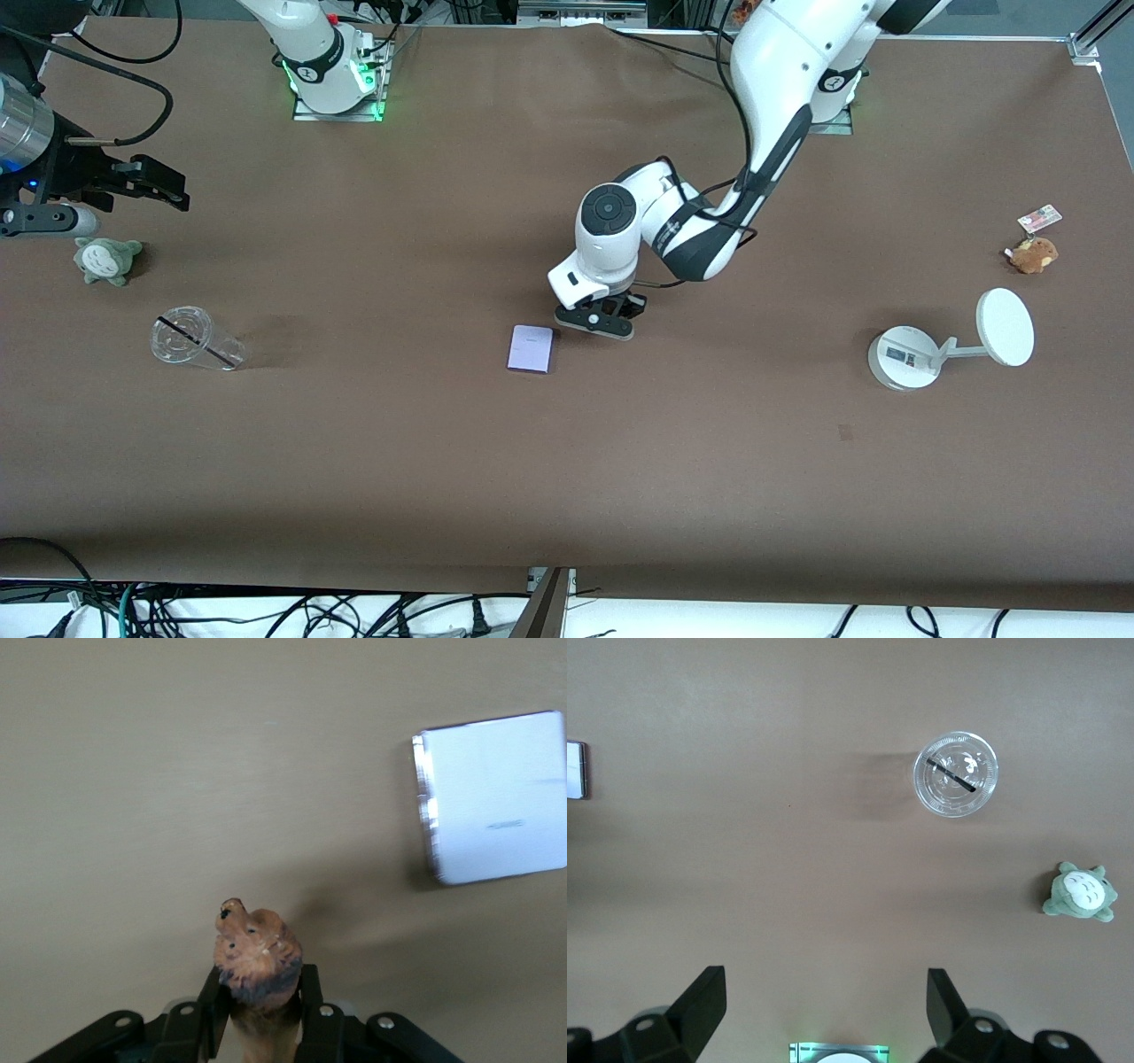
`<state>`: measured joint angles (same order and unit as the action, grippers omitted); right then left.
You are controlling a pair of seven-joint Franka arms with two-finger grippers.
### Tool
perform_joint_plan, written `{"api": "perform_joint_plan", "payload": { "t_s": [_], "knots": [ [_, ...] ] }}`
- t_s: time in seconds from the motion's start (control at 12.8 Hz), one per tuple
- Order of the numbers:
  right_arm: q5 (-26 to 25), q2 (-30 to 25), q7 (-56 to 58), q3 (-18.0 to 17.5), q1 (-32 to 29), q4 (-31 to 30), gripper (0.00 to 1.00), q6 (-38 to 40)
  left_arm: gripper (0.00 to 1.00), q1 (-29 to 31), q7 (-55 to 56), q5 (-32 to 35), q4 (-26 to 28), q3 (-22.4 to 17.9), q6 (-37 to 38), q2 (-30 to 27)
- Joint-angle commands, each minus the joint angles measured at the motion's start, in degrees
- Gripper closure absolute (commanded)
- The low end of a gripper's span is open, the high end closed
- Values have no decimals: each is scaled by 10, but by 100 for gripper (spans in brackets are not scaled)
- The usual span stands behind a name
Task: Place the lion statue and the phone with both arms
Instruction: 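Carry the lion toward the white lamp while the right gripper moves out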
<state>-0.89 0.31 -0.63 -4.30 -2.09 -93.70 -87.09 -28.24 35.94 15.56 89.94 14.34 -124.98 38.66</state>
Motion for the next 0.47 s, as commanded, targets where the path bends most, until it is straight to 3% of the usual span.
{"api": "perform_joint_plan", "payload": {
  "t_s": [0.0,0.23,0.39],
  "knots": [
    [2,2,-3,-5,-3,11,0,10,93,47,-4,4,12,2,119,-97],
    [2,3,-8,-7,14,11,0,10,92,104,-5,3,13,1,202,-141],
    [2,10,-42,-8,33,11,0,9,92,170,-32,-51,16,2,212,-155]
  ]
}}
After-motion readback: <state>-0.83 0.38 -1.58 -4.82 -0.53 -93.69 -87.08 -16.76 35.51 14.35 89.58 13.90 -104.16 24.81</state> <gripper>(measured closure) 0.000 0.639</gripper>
